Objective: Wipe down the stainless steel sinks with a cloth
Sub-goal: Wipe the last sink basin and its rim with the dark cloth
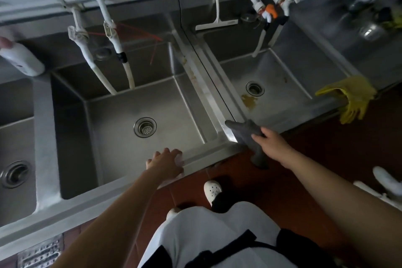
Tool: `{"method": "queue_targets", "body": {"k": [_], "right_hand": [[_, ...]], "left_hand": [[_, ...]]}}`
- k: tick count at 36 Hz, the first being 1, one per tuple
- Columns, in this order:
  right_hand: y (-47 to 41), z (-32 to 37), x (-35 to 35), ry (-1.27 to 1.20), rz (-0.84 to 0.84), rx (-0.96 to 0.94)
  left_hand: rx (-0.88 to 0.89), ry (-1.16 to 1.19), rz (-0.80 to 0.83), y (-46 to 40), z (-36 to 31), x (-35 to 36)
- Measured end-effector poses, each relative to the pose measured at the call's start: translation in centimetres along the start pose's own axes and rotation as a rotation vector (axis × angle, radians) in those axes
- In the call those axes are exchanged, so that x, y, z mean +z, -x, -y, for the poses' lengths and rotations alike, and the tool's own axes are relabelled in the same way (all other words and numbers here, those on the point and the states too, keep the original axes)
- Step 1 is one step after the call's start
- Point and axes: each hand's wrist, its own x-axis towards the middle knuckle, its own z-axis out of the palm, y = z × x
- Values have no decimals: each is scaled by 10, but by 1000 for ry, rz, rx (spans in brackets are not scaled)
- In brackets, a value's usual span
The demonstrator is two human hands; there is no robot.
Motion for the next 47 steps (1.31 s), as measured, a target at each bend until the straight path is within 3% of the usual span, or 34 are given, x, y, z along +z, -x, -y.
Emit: {"method": "queue_targets", "body": {"k": [6, 10, 13, 17, 20, 22, 24, 27, 31, 39, 47], "right_hand": [[-13, 44, -11, -586, 32, 249], [-47, 81, -19, -710, -40, 216], [-85, 109, -19, -535, -215, -9], [-133, 131, -9, -34, -325, -348], [-169, 133, 13, 324, -111, -521], [-192, 129, 32, 655, 96, -439], [-213, 121, 50, 821, 213, -360], [-240, 111, 73, 873, 268, -383], [-280, 122, 84, 878, 212, -445], [-402, 215, 103, 846, 205, -395], [-456, 273, 113, 817, 283, -425]], "left_hand": [[41, 52, 86, -11, 7, -15], [57, 129, 180, -18, 8, -29], [37, 211, 273, -28, 11, -39], [6, 218, 351, -40, 13, -46], [-90, 323, 347, -53, 12, -52], [-192, 471, 339, -64, 10, -58], [-282, 646, 282, -79, 6, -65], [-306, 855, 149, -103, -7, -74], [-281, 1070, 130, -125, -40, -88], [-142, 1106, 110, -157, -84, -86], [-296, 1126, 34, -158, -71, -62]]}}
